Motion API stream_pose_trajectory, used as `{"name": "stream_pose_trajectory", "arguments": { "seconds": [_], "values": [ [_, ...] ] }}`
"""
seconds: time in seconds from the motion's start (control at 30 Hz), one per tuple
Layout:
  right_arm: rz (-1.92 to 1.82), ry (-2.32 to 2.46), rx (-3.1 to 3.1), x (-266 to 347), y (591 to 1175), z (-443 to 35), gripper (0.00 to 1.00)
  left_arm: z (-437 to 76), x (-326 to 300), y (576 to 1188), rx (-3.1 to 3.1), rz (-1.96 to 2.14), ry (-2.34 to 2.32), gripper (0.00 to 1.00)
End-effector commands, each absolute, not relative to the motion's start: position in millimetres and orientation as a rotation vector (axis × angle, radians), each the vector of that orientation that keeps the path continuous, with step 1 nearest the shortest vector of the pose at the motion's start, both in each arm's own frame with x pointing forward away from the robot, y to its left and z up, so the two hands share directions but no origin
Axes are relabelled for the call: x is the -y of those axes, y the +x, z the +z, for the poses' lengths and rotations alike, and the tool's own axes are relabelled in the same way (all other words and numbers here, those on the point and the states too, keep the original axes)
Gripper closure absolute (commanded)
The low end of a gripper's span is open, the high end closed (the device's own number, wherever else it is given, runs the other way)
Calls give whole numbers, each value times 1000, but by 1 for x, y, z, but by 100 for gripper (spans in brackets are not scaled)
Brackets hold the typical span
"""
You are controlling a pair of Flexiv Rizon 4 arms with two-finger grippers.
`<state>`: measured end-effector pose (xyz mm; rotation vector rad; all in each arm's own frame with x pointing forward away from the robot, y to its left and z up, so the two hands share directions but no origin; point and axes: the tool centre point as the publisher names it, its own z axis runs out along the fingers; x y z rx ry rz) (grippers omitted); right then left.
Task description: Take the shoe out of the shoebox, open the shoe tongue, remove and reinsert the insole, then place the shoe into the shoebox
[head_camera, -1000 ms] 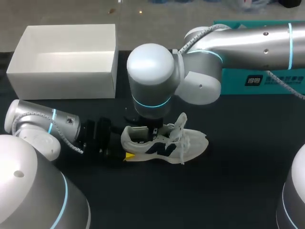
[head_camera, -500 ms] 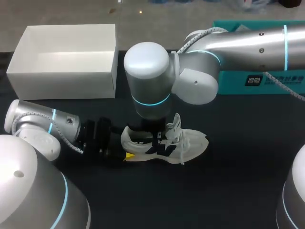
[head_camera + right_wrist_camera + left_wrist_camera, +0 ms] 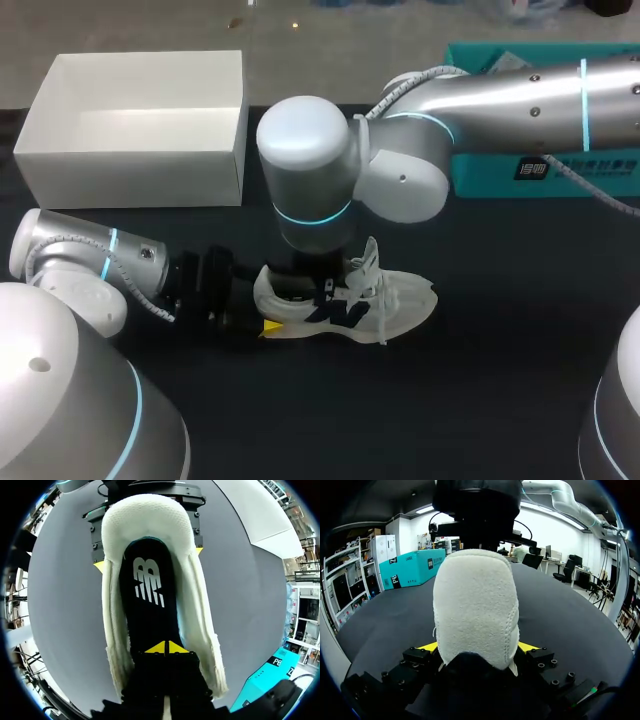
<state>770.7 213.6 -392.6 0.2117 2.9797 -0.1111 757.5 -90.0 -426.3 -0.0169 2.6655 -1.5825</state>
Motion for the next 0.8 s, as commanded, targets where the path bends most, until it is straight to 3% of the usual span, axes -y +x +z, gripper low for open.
{"name": "stream_pose_trajectory", "arguments": {
  "seconds": [0.03, 0.2, 0.8],
  "values": [
    [-116, 225, -2977, -218, 776, -394, 94, -430, 90, 756, -2665, -1581, -17, 100],
    [-95, 228, -2950, -220, 781, -393, 63, -430, 90, 756, -2665, -1581, -17, 100],
    [-125, 238, -3017, -214, 783, -426, 59, -430, 90, 756, -2665, -1581, -17, 100]
  ]
}}
